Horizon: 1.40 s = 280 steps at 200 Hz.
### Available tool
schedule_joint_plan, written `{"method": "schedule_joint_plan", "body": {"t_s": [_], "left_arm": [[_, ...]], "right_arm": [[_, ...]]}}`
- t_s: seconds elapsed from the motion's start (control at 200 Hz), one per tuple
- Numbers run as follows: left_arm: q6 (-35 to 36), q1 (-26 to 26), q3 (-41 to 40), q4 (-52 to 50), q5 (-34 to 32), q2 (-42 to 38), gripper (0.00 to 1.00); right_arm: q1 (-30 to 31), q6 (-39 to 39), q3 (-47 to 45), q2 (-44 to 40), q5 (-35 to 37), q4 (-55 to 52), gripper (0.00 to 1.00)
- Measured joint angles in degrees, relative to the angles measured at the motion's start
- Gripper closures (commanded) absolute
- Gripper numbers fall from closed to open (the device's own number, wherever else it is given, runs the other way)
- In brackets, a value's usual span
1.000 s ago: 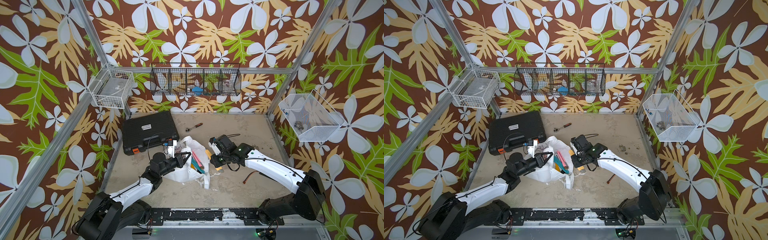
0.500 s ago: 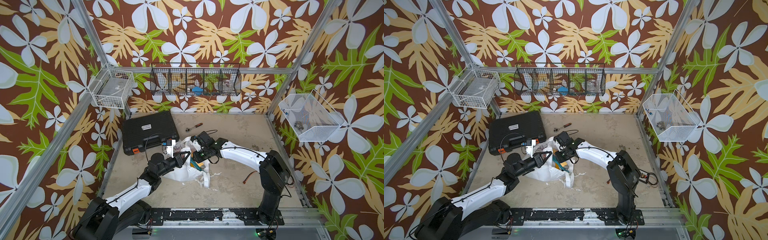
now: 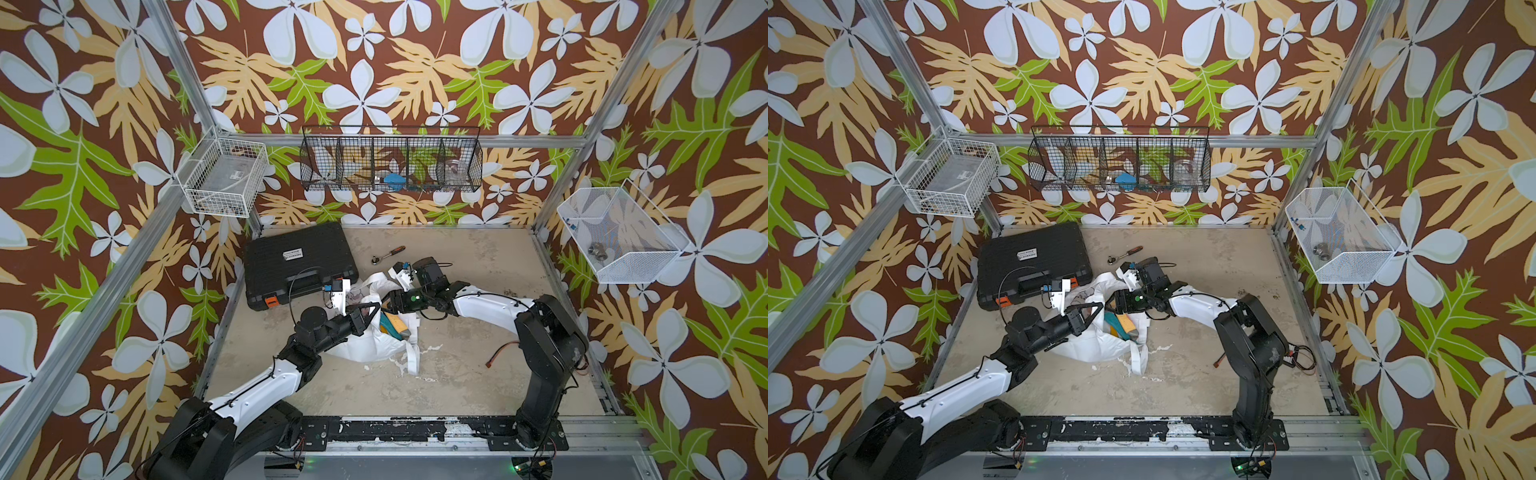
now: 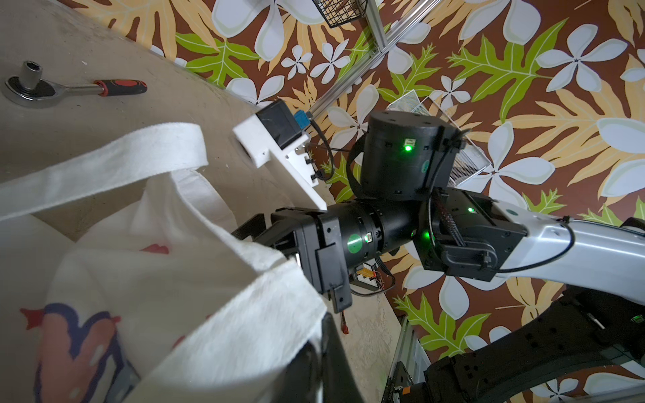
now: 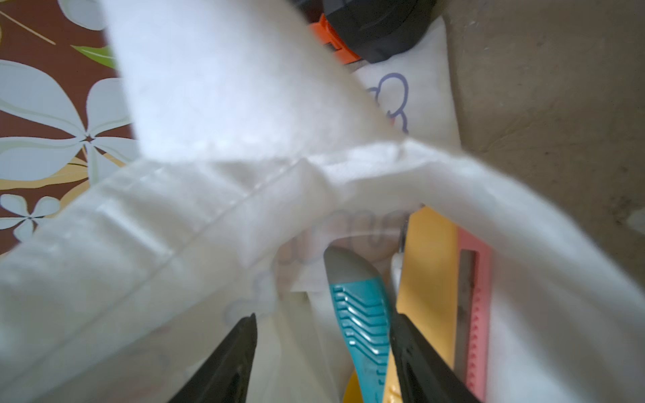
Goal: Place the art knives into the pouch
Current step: Place the utility knife in the pouch, then pick up the pouch from the center of the board.
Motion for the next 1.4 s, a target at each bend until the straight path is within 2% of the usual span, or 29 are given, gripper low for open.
{"method": "schedule_joint_plan", "body": {"t_s": [0.105,0.22,0.311,0.476,0.661,0.761,0.811,0.821,0.846,0.882,0.887,1.007,1.127,1.402], "left_arm": [[0.24,0.0,0.0,-0.92,-0.37,-0.39,1.0],[0.26,0.0,0.0,-1.38,-0.74,-0.22,1.0],[0.24,0.0,0.0,-1.46,-0.98,-0.02,1.0],[0.31,0.0,0.11,-2.93,-1.46,-1.27,1.0],[0.9,0.0,0.11,-5.68,-2.47,-3.19,1.0],[1.14,0.0,0.11,-6.84,-2.86,-4.09,1.0],[1.31,0.0,0.11,-7.39,-2.93,-4.39,1.0],[1.33,0.0,0.11,-7.45,-2.93,-4.44,1.0],[1.36,0.0,0.11,-7.72,-2.99,-4.61,1.0],[1.46,0.0,0.11,-7.98,-3.04,-4.87,1.0],[1.51,0.0,0.11,-8.07,-3.06,-4.92,1.0],[1.77,0.0,0.11,-9.57,-3.15,-6.01,1.0],[1.9,0.0,1.11,-12.72,-3.74,-8.26,1.0],[4.17,0.0,13.16,-22.8,-5.86,-13.49,1.0]], "right_arm": [[0.13,-3.85,-1.4,-7.23,7.02,-4.46,0.34],[0.22,-9.33,-2.95,-11.61,20.92,-8.52,0.33],[0.02,-12.28,-2.91,-10.21,28.2,-11.06,0.31],[-0.26,-15.93,1.46,-2.45,35.78,-12.2,0.31],[-0.42,-18.29,5.51,4.39,36.7,-10.78,0.33],[-1.16,-19.04,6.36,6.27,33.42,-8.66,0.39],[-1.57,-19.34,6.67,7.08,31.54,-7.58,0.5],[-1.62,-19.34,6.69,7.17,31.17,-7.39,0.55],[-1.88,-19.34,6.82,7.5,29.99,-6.82,0.7],[-2.03,-19.52,7.02,7.98,28.48,-5.92,0.99],[-2.05,-19.52,7.06,8.09,28.17,-5.75,1.0],[-2.03,-19.15,9.31,9.97,23.74,-5.07,1.0],[-2.36,-19.32,10.64,7.67,23.34,-7.26,1.0],[-3.26,-18.6,11.5,-16.7,27.76,-15.32,1.0]]}}
